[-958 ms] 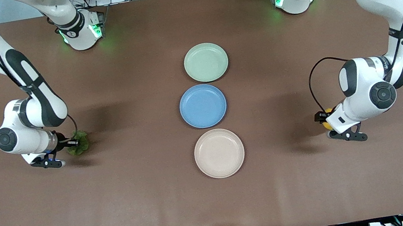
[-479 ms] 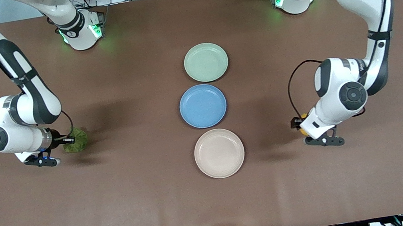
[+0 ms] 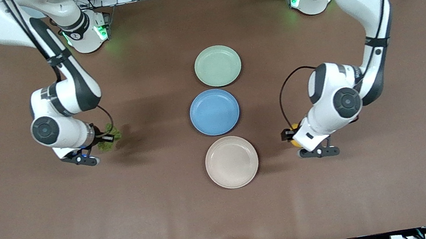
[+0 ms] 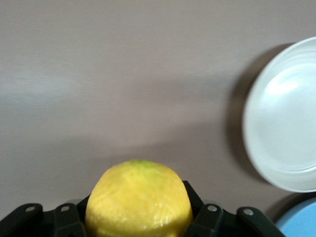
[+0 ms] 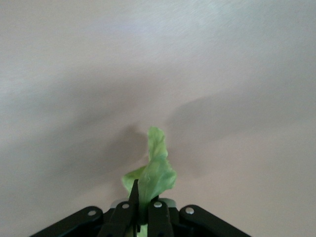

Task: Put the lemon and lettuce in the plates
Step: 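Carry the lemon to the cream plate while the right gripper carries lettuce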

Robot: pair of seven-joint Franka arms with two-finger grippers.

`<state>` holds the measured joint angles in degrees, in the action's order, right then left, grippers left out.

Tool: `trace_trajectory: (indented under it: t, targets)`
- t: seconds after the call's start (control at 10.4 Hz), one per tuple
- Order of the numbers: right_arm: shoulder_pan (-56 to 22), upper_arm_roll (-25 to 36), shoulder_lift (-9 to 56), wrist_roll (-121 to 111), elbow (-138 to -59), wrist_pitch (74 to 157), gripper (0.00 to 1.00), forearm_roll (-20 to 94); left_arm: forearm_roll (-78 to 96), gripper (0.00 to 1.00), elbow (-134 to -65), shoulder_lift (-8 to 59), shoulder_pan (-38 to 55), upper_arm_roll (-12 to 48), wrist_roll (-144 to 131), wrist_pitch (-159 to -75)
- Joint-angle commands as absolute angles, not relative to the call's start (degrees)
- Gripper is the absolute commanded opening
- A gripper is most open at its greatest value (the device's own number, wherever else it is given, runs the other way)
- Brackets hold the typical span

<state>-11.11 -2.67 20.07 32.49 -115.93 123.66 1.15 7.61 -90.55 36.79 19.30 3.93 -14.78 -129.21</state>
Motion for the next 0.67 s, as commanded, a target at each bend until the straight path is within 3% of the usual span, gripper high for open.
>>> trace_trajectory:
  t: [0.0,0.29,0.57]
  targets:
    - [-11.95,-5.61,19.07,38.92,-113.47,119.72,0.08,1.05,9.66,0.23,-84.3,40.16,22.84,3.25,-21.15,-128.05]
    - [-12.04,-11.58,16.35,47.51,-112.07,113.67,0.09,1.05,10.46,0.23,-78.42,44.28,26.7,3.34,-28.1,-129.72]
    - [-12.04,-18.61,16.26,58.5,-109.96,109.52,0.09,1.14,10.46,0.23,-77.17,46.67,29.44,3.34,-31.63,-135.43]
